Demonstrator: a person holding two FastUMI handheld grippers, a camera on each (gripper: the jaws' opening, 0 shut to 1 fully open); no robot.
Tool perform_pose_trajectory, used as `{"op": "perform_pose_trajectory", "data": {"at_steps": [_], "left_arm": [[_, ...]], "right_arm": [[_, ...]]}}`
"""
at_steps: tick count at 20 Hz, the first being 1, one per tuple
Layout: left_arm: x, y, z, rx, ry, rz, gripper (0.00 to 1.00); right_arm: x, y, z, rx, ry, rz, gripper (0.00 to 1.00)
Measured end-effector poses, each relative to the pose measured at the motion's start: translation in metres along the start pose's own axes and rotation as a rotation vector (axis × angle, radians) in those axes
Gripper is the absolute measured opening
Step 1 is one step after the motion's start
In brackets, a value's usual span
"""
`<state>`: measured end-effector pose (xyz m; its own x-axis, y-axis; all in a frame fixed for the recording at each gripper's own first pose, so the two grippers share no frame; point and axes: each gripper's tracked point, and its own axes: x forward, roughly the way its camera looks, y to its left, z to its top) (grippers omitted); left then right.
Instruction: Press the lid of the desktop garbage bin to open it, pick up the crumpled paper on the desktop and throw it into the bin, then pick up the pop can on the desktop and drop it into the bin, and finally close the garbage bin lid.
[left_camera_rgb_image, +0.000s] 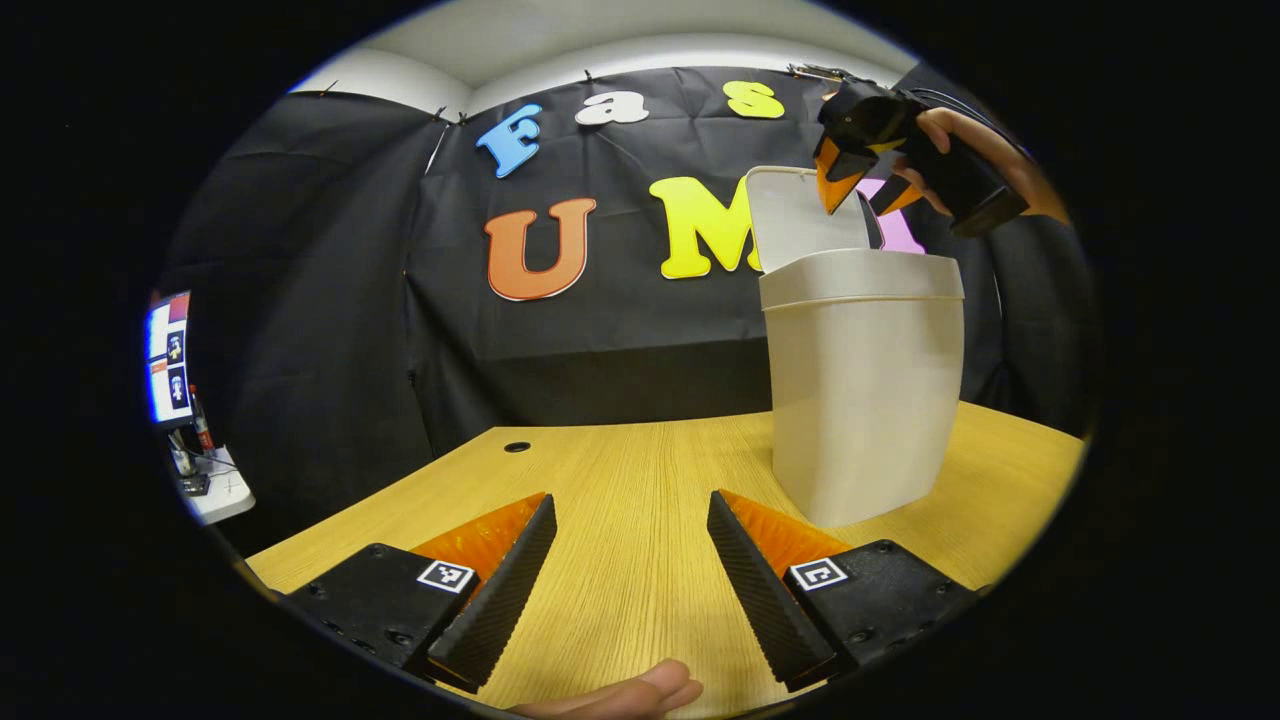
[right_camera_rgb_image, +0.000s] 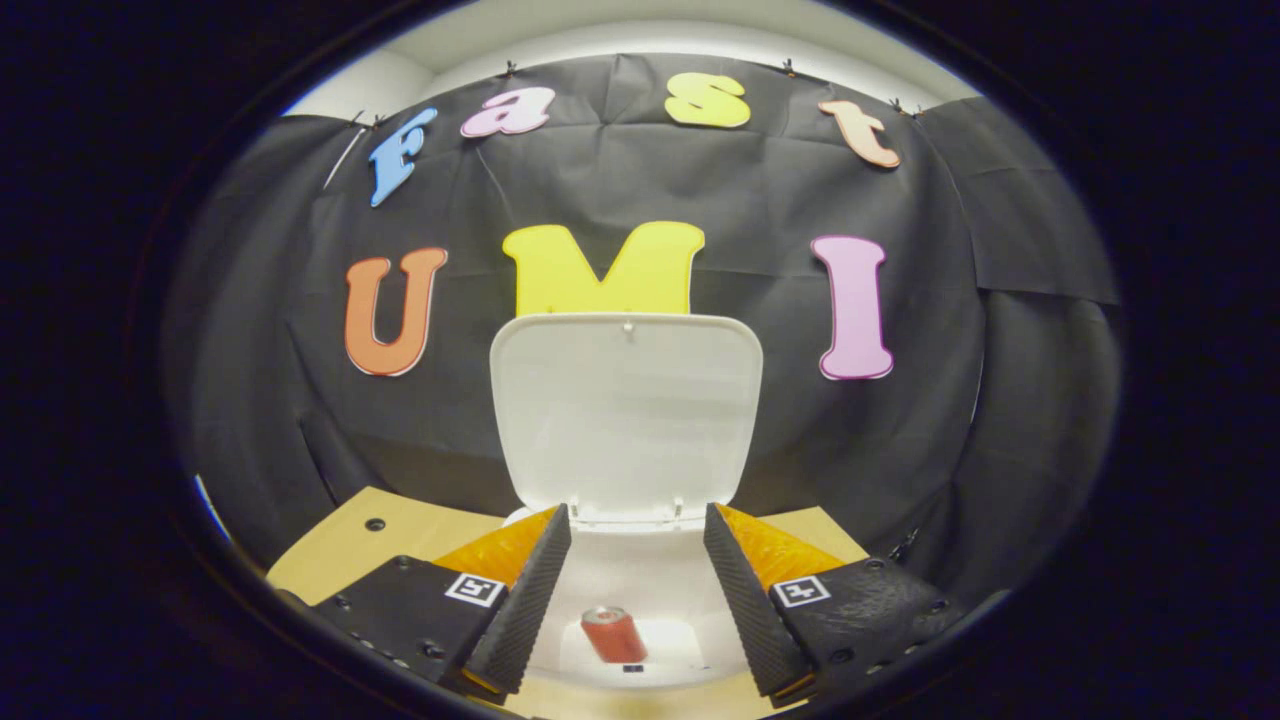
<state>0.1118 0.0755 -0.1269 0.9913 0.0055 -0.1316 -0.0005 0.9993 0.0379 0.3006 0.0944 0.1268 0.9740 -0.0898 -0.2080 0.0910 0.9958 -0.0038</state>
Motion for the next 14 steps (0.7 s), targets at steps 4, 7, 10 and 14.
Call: {"op": "perform_pose_trajectory", "data": {"at_steps": [4, 7, 10, 14], "left_arm": [[0.000, 0.005, -0.001, -0.008, 0.007, 0.007, 0.99], [0.000, 0.006, -0.001, -0.025, 0.016, -0.001, 0.99], [0.000, 0.000, -0.005, -0.036, 0.024, -0.034, 0.99], [0.000, 0.004, -0.007, -0.015, 0.022, -0.031, 0.99]], "right_arm": [[-0.005, 0.007, 0.027, 0.006, -0.053, 0.090, 0.89], [-0.005, -0.006, 0.053, -0.039, -0.125, 0.088, 0.96], [-0.005, -0.004, 0.089, 0.010, -0.190, 0.116, 0.95], [0.004, 0.013, 0.133, 0.017, -0.261, 0.136, 0.95]]}}
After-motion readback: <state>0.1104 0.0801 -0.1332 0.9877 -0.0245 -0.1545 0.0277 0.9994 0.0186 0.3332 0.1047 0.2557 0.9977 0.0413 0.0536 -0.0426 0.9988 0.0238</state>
